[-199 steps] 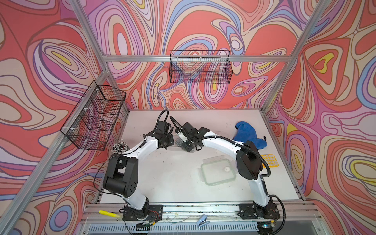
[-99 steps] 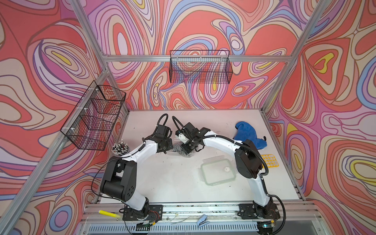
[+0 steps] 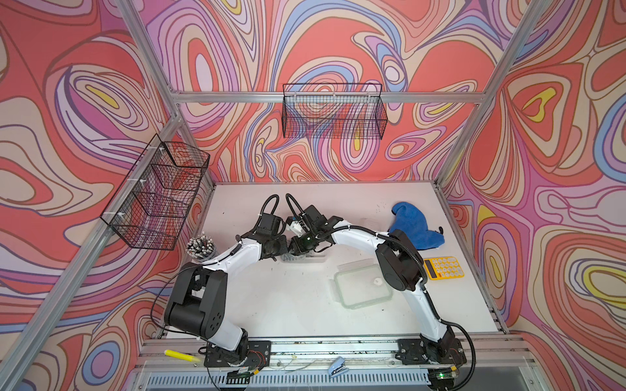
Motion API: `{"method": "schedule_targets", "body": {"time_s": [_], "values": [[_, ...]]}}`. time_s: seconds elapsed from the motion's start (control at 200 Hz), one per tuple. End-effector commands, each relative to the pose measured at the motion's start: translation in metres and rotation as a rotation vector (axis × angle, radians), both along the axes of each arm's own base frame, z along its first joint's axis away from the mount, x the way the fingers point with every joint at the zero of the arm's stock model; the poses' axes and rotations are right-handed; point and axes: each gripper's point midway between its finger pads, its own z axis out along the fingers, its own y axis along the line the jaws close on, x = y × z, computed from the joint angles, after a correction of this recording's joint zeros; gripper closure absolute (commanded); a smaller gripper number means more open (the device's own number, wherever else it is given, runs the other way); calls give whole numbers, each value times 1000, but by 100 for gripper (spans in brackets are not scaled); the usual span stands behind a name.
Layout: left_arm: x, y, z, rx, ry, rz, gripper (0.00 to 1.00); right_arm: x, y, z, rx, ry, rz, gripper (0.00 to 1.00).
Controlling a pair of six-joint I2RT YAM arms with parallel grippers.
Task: Wipe the insides of the lunch boxes
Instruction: Wipe the dirt inside the lunch box.
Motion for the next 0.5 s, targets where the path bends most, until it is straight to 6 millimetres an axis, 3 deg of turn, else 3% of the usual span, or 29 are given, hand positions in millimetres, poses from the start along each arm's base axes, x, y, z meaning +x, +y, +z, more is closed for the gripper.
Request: {"method": "schedule_targets", "body": {"time_s": [0.0,0.13,0.305,0.496], "values": [[48,-17,60,-136,-268,31,100,-49,18,-5,81,225,92,100],[47,-13,60,-105,-270,29,100,-60,5,-21,7,255,107,100],[45,-1,60,-65,-268,44,100,-76,-26,-49,-162,264,133,100],[42,13,55,-6,-249,58,100,-87,-60,-62,-331,251,170,100]]}}
